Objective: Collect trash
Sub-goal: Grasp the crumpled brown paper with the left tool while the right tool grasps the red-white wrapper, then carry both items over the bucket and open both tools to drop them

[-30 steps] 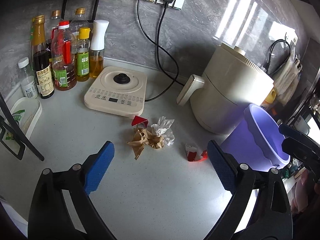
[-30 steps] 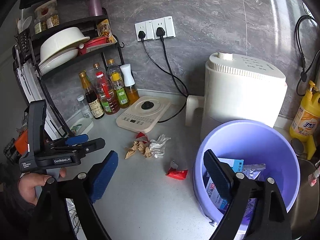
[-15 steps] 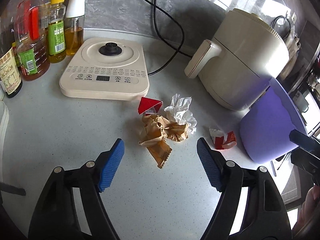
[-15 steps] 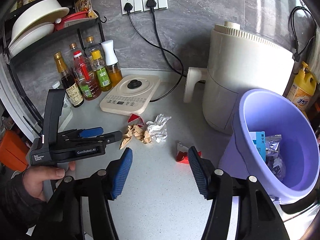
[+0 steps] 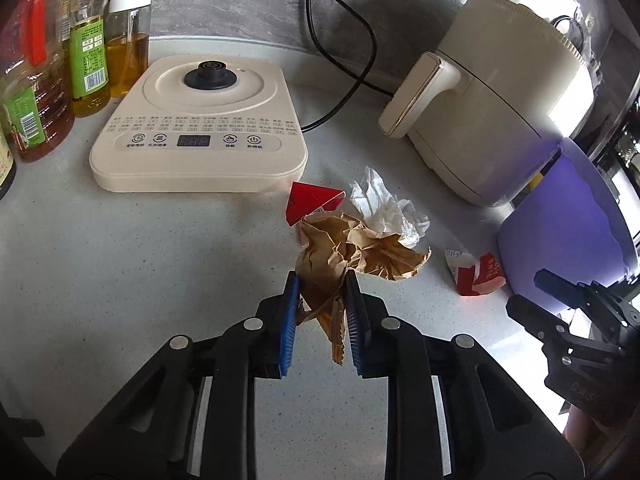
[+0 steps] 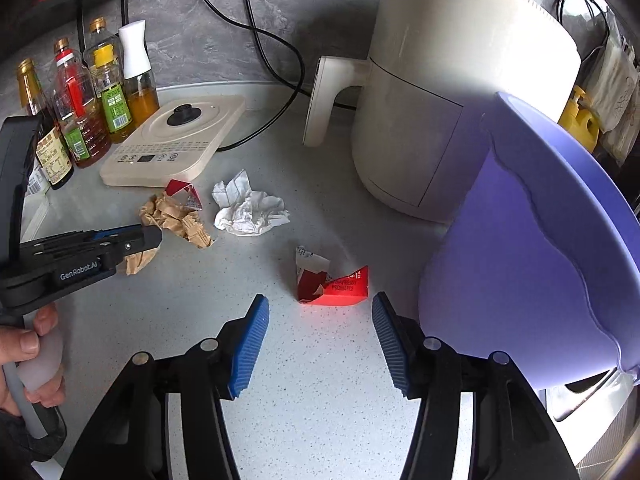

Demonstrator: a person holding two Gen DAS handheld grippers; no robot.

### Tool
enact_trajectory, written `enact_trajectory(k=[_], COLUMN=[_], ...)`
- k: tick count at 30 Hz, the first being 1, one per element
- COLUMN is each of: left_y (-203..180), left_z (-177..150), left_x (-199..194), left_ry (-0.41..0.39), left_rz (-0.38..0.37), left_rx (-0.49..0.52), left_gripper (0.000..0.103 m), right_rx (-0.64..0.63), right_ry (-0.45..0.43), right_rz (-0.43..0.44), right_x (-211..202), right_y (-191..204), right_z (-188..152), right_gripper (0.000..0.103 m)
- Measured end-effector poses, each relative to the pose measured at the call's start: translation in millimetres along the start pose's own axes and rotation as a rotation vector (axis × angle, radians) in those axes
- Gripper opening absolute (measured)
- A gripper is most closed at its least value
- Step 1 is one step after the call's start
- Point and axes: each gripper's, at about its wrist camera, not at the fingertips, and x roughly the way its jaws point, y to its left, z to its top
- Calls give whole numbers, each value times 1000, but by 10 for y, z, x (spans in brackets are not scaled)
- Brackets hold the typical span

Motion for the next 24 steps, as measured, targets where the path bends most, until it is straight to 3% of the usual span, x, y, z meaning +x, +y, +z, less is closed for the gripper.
enact_trajectory(k=[9, 11, 12, 15, 24], left_y=[415, 469, 484, 485, 274], left_z=[-158, -208, -230, -259, -103], left_x=[-361, -409, -431, -509, -772], left_ry=[-30, -30, -31, -46, -137], left_rz=[58, 65, 67, 66, 64], left_rx=[-70, -88, -94, -104, -92], left_gripper=[22, 22, 22, 22, 22], right_rx=[-61, -76, -85, -83, -61], right_ry=[34, 55, 53, 36, -72], right_rz=[-82, -82, -101, -35, 139], right_x=[384, 462, 469, 375, -198], right_y=[166, 193, 208, 223, 209], right_z=[102, 114, 121, 179, 321], right_gripper=[56, 39, 25, 9, 8])
